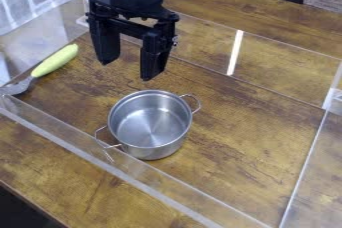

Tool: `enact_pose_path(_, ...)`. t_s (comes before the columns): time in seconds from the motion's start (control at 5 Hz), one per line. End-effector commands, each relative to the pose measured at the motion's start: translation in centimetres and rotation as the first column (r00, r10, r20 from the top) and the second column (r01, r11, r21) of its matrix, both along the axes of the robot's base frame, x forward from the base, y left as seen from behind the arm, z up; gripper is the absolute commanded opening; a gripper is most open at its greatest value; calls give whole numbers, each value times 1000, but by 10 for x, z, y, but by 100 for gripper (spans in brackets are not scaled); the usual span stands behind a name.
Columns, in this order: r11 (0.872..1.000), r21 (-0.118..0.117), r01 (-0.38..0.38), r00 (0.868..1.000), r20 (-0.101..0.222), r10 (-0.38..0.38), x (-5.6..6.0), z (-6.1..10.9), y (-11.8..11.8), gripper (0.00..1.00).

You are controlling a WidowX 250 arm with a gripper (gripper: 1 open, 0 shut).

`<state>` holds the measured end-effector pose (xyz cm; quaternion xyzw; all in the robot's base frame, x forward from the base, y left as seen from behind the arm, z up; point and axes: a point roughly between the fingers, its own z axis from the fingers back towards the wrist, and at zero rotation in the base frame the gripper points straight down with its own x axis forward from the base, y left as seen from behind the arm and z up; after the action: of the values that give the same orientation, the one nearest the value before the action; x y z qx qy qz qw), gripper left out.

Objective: Move the green spoon to the right

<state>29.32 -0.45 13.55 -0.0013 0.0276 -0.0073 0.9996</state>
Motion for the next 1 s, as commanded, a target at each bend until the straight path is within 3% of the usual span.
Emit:
enact_pose_path(0.0,1000,-1,22,999,-32,-22,-4,-13,0,100)
enact_pose_path(0.2,1000,20,-13,1000,5,13,-1,-6,31,100)
enact_pose_path(0.4,998,44,-38,997,65,35,-3,5,72,100)
enact_pose_path(0.8,997,61,-47,985,170,36,13,15,136,100)
